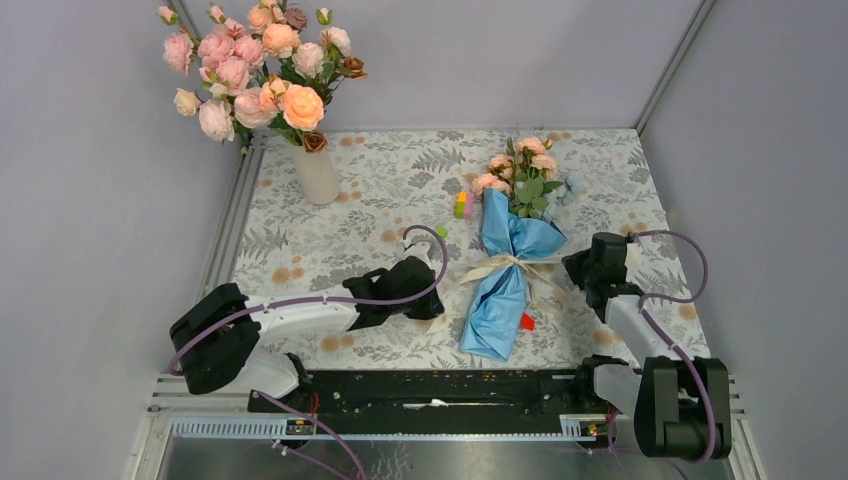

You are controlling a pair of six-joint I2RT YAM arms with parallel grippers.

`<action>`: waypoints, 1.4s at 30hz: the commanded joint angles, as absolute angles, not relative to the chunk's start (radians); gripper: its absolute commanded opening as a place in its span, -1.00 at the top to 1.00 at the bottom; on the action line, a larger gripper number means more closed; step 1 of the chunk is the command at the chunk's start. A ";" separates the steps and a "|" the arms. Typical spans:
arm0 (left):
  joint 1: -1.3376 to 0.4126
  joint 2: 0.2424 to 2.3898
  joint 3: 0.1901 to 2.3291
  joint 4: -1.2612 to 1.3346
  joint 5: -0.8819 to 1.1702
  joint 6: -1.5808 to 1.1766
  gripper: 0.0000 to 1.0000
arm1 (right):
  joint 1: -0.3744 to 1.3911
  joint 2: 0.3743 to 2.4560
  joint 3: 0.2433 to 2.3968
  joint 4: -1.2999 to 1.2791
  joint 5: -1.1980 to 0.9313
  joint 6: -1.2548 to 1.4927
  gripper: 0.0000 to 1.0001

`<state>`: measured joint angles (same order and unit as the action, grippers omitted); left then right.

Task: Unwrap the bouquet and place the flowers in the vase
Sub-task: Untie the ribbon from the wrapping paper.

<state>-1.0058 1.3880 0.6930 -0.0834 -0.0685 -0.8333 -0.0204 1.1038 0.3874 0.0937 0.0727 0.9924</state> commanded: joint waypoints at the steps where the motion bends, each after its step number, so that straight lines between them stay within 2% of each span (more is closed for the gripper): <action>1: -0.988 1.348 0.679 -0.050 -0.101 -0.864 1.00 | -0.017 1.026 0.393 0.021 0.205 0.926 1.00; 18: -0.920 1.304 0.617 -0.058 -0.106 -0.882 1.00 | -0.020 0.941 0.444 -0.118 0.338 0.848 1.00; 42: -0.853 1.231 0.565 -0.077 -0.100 -0.852 1.00 | -0.097 0.919 0.475 -0.160 0.366 0.799 1.00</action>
